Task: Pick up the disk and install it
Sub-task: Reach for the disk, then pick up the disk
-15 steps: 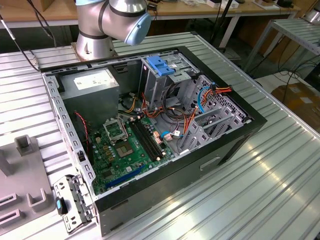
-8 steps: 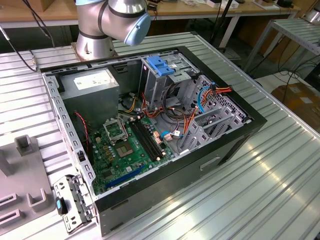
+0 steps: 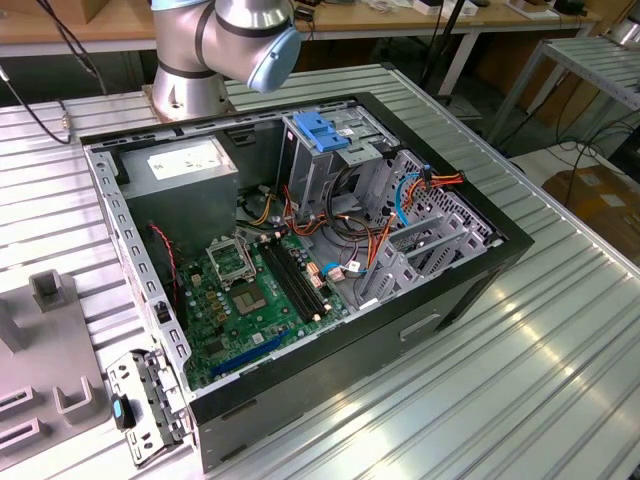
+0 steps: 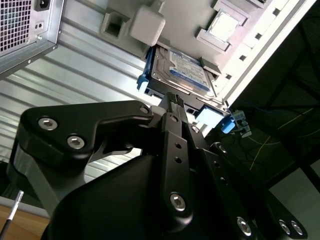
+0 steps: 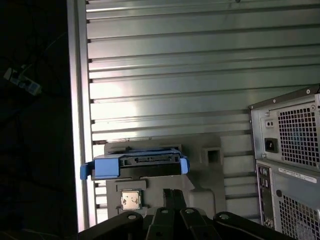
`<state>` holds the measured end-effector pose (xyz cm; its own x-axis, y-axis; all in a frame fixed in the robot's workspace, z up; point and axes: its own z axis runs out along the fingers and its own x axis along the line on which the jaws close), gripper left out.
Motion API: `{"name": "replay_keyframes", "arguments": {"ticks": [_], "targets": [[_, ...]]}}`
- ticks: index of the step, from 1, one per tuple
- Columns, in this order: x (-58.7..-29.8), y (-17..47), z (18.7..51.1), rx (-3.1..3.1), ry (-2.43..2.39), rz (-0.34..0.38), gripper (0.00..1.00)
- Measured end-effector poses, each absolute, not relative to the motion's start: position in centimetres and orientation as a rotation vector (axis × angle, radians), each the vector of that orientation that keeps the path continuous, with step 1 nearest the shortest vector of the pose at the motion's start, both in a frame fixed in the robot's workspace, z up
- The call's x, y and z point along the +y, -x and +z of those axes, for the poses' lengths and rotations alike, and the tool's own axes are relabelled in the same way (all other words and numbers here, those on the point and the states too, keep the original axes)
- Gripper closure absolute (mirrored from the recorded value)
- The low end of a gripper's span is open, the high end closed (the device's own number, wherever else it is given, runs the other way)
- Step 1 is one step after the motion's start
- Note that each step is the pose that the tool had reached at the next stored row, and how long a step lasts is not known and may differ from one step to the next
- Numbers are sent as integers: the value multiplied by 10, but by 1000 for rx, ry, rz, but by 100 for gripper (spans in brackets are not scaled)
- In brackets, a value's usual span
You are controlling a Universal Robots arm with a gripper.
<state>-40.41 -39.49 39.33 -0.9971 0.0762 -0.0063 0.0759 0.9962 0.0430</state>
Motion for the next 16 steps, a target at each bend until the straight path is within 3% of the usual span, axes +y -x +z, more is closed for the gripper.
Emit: {"name": "replay_keyframes", "arguments": {"ticks": [16], "targets": [[-395,463,393,3131,-119,67,89]]}}
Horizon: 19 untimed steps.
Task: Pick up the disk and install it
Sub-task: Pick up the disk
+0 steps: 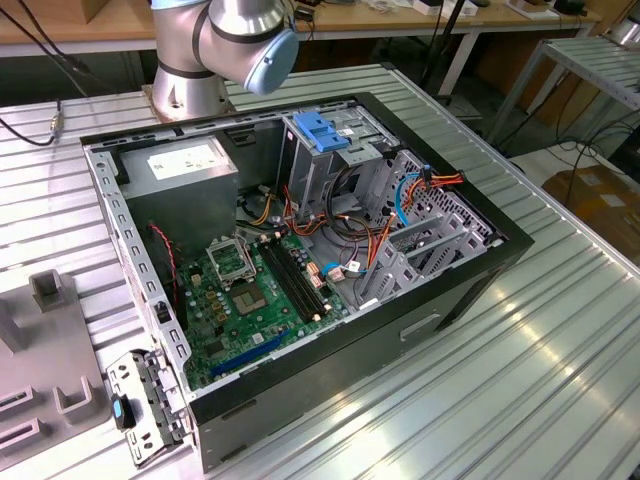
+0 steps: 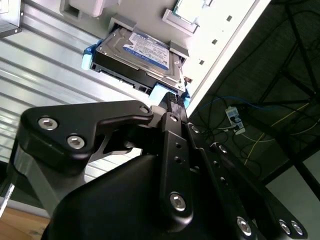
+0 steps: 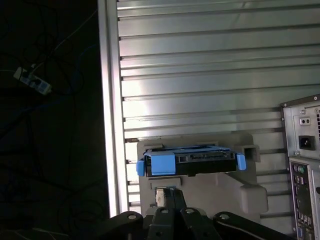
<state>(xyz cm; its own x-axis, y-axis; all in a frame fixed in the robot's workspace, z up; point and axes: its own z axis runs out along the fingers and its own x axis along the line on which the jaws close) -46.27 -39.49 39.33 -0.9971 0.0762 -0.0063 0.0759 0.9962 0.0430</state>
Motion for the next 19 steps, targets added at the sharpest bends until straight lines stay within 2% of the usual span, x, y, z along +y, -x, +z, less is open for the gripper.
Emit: {"name": "replay_keyframes", "arguments": {"ticks": [19], "targets": [[-395,463,393,3135,0,67,89]]}}
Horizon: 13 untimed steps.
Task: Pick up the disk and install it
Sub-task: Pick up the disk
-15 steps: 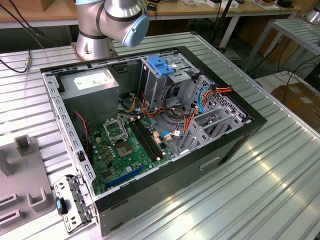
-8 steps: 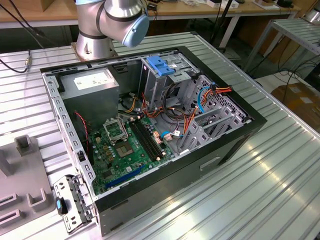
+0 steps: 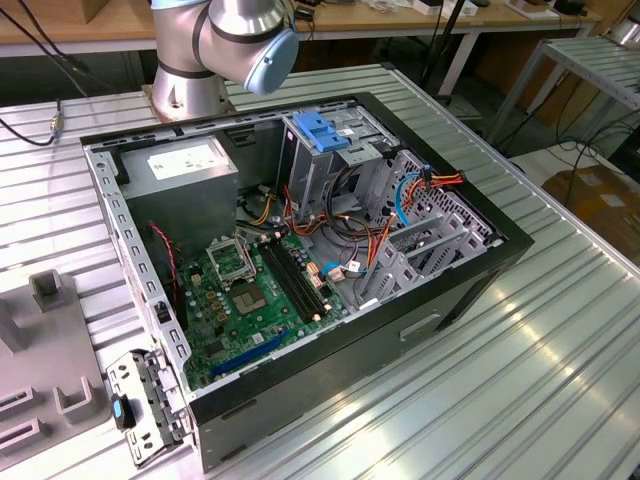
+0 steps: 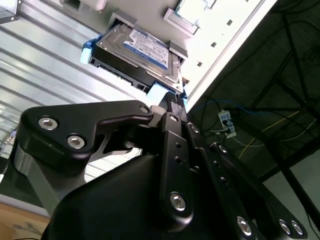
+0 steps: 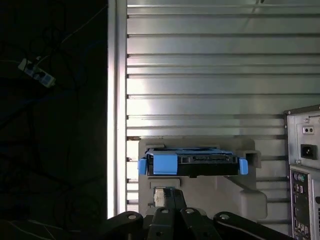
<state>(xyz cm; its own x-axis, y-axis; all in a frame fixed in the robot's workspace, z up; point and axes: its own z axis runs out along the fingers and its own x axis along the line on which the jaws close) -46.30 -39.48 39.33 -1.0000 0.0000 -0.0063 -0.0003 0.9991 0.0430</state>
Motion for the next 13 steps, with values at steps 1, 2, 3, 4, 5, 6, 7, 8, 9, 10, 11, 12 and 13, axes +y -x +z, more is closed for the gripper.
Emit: {"name": "replay_keyframes", "arguments": {"ticks": [1,2,3,4,5,6,7,8,9,10,11,12,13], "targets": [[-395,463,393,3135,30,67,89],[-395,463,393,3135,45,68,89],[-395,463,393,3135,58,68,89],[-395,463,393,3135,85,68,89],[-395,463,393,3134,108,68,89],[-395,463,393,3134,122,68,89],[-395,463,393,3134,134,68,89],[-395,463,393,3133,151,68,89],[-395,463,393,3132,167,68,89],[-395,463,393,3132,185,68,89],[-395,463,393,3131,203,68,89],[-395,462,393,3130,225,68,89],[-395,462,393,3129,237,68,89]]}}
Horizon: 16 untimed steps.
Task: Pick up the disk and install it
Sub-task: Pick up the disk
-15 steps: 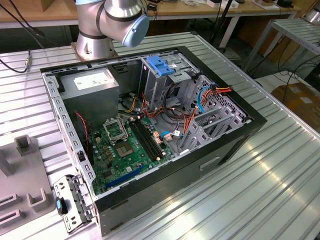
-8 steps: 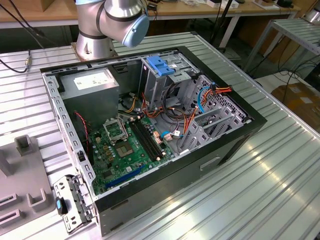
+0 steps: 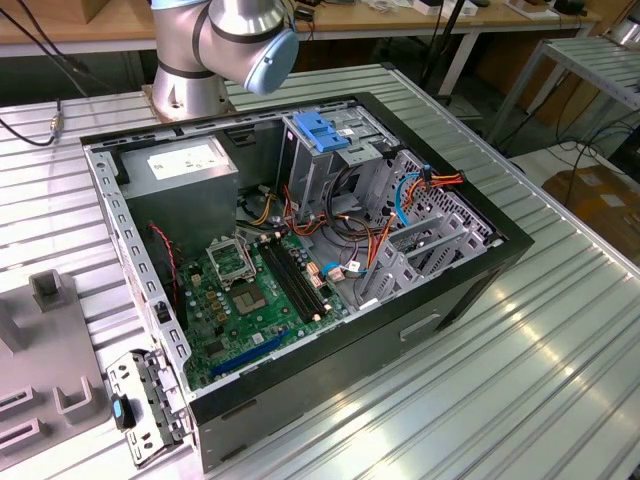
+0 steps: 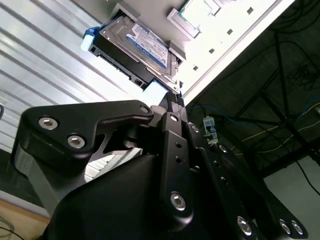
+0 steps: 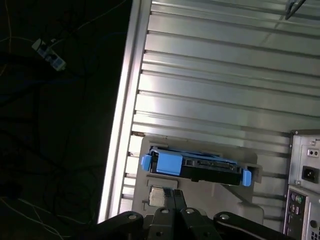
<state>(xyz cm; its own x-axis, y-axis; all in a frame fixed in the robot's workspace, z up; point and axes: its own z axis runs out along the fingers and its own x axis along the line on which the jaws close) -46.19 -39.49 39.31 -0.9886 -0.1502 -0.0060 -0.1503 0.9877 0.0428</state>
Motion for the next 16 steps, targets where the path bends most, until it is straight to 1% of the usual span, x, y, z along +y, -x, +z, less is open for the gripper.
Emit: {"name": "replay_keyframes", "arguments": {"ticks": [16], "targets": [[-395,457,391,3085,598,68,89]]}}
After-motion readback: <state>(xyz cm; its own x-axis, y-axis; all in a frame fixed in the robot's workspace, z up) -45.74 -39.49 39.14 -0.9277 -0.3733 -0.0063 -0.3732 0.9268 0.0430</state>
